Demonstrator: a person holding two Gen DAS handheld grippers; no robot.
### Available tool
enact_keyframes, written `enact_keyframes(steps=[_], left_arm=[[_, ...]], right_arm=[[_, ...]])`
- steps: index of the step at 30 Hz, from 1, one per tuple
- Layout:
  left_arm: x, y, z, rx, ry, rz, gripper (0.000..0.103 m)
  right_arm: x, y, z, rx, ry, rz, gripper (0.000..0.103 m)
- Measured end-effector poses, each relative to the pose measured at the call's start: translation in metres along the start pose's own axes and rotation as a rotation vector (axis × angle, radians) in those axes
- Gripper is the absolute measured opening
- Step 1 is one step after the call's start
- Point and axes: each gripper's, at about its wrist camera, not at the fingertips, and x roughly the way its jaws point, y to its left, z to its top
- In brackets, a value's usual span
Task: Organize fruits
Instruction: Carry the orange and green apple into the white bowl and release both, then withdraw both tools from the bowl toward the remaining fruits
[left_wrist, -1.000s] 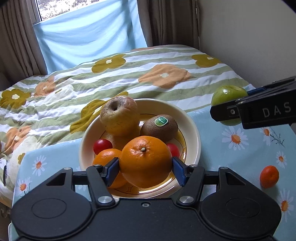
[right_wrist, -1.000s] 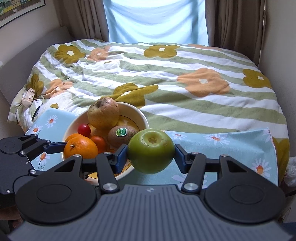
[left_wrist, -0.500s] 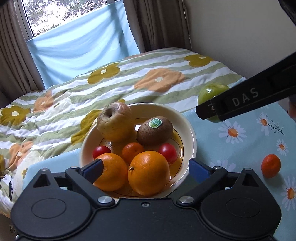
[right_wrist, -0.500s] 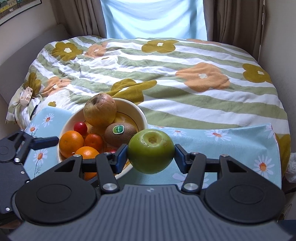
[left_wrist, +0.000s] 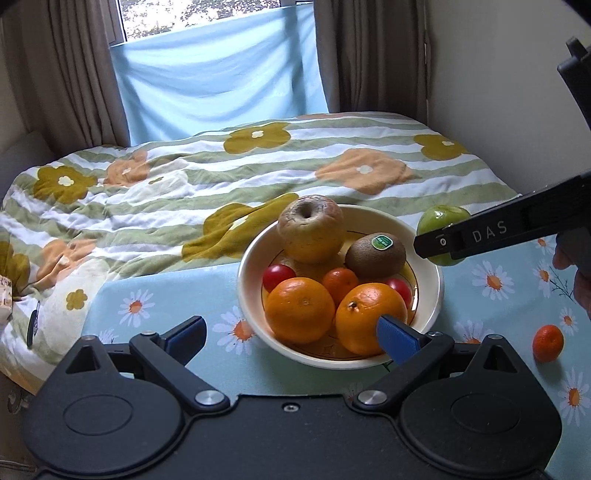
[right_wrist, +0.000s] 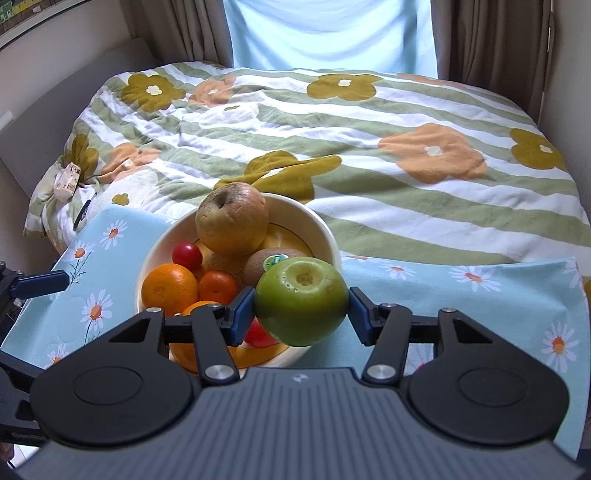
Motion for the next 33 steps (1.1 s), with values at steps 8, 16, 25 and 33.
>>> enact_keyframes(steps=[8, 16, 25, 33], left_arm=[[-0.012, 0.018, -0.007, -0.07, -0.015, 0.022, 0.101], [-0.012, 0.023, -0.012, -0.075, -0.013, 0.036, 0.101], [-0.024, 0.019, -0.014, -0.083, -0.029, 0.052, 0.101], [-0.047, 0.012, -0.016, -0.108, -0.051, 0.054, 0.101]], right_arm=[[0.023, 0.009, -0.003, -0.024, 0.012, 0.007, 0.069], [0.026, 0.01, -0.008, -0.025, -0.009, 0.01, 0.078], [0.002, 0.014, -0.006, -0.045, -0.073, -0.026, 0.103], [-0.028, 0.012, -0.014, -0.032, -0.095, -0.017, 0.103]])
